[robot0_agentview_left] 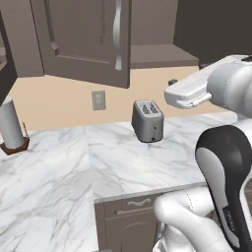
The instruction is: Open the cabinet directly in front. Then move the liquor and the cup to the dining counter with the candle on it.
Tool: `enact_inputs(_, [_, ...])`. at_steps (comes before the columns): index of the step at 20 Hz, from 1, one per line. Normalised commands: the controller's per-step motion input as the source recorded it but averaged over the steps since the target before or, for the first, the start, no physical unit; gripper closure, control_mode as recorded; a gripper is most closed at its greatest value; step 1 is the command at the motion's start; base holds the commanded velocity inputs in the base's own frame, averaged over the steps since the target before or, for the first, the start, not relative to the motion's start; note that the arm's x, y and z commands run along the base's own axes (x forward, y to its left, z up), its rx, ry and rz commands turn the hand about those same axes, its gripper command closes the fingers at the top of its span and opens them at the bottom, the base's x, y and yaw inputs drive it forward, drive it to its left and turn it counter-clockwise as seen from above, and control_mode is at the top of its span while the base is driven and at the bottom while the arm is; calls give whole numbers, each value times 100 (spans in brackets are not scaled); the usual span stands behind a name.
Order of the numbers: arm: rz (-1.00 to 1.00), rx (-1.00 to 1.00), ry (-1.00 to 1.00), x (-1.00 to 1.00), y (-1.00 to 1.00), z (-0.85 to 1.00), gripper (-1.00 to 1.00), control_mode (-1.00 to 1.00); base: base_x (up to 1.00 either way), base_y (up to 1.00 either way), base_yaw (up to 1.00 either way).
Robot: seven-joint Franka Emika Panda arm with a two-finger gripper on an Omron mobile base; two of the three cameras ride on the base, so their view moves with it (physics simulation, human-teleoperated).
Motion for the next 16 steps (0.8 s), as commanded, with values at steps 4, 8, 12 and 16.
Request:
enact_inputs(4, [8, -15, -4, -1, -36, 0, -100, -100, 0, 0, 0])
enact_inputs(8, [6, -23, -10, -1, -7, 0, -100, -100, 0, 0, 0])
enact_inputs(12, [2, -29, -22, -1, 1, 0, -100, -100, 0, 0, 0])
enact_inputs(16, [2, -31, -24, 0, 2, 0, -100, -100, 0, 0, 0])
